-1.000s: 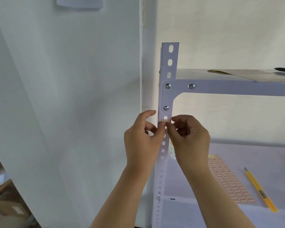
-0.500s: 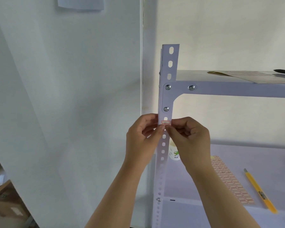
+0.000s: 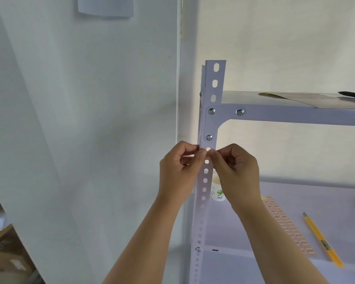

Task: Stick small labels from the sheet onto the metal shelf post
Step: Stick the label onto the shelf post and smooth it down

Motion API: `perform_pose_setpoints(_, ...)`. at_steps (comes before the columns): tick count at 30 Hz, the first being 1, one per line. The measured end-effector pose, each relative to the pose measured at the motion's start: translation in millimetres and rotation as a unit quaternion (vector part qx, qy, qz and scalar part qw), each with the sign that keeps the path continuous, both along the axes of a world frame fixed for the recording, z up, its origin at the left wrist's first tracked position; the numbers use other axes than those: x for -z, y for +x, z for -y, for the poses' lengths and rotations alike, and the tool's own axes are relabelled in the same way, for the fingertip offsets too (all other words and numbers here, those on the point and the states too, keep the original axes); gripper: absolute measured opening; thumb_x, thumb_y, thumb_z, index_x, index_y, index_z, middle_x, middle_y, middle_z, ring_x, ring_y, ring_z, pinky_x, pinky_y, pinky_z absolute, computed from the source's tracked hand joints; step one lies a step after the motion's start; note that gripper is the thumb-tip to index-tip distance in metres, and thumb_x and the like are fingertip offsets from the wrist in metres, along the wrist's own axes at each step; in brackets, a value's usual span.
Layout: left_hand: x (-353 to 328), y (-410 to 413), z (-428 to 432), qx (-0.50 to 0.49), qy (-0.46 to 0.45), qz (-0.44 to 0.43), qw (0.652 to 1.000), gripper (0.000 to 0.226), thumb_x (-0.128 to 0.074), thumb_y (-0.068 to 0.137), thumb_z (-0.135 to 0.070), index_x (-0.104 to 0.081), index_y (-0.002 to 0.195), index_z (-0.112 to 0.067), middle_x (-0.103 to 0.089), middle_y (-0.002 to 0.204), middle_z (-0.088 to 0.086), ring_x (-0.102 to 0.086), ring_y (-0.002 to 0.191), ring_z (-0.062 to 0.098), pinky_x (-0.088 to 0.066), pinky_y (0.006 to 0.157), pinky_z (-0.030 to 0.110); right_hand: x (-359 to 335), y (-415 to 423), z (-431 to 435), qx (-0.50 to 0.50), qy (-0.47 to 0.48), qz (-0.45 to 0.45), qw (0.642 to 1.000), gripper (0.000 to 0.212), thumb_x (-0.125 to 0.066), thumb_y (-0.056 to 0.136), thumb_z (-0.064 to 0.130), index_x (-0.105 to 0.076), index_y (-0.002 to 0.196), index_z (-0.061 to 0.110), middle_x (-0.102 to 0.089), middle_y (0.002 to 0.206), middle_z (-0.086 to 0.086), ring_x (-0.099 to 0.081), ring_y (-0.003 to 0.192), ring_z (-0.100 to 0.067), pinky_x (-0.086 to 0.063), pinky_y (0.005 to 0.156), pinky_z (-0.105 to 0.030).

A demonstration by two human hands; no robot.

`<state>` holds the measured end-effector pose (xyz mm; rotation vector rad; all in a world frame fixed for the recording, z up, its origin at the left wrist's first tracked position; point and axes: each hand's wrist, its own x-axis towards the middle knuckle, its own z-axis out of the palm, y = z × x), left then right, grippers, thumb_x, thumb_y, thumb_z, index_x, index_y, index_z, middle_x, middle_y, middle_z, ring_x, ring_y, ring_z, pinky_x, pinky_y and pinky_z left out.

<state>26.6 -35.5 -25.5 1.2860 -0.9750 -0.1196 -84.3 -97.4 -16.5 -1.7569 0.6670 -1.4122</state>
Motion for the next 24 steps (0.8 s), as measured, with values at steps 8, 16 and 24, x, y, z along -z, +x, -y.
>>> perform_pose_setpoints(8, 1.9, 8.8, -5.5, 0.053, 0.005, 0.014, 0.998, 0.011, -0.071, 0.09, -0.012, -0.072, 0.1, -0.01, -0.08, 0.099, 0.001, -0.076, 0.089, 0.014, -0.06, 0.079, 0.027, 1.7, -9.6, 6.4, -0.068, -0.002, 0.012, 0.998, 0.013, -0.07, 0.088, 0.003, -0.073, 0.081, 0.014, -0.071, 0.066, 0.009, -0.059, 0.058, -0.008, -0.048, 0.059, -0.019)
perform_pose_setpoints(16, 6.3, 8.9, -3.7, 0.05, 0.004, 0.022, 0.999, 0.015, -0.075, 0.086, -0.011, -0.07, 0.1, -0.011, -0.08, 0.098, -0.001, -0.076, 0.086, 0.012, -0.061, 0.077, 0.03, 5.0, -7.0, 2.7, -0.073, 0.013, 0.029, 0.997, 0.009, -0.072, 0.087, 0.005, -0.071, 0.081, 0.012, -0.07, 0.067, -0.004, -0.055, 0.057, -0.011, -0.045, 0.056, -0.019)
perform_pose_setpoints(24, 6.0, -0.5, 3.1, -0.013, -0.015, 0.003, 1.0, 0.009, -0.074, 0.086, -0.018, -0.068, 0.085, -0.012, -0.078, 0.083, -0.002, -0.072, 0.071, 0.003, -0.051, 0.065, 0.014, 4.4, 1.9, -2.2, 0.005, 0.021, 0.026, 0.999, 0.02, -0.073, 0.087, 0.023, -0.071, 0.068, 0.015, -0.063, 0.053, 0.009, -0.048, 0.049, -0.007, -0.041, 0.053, -0.017)
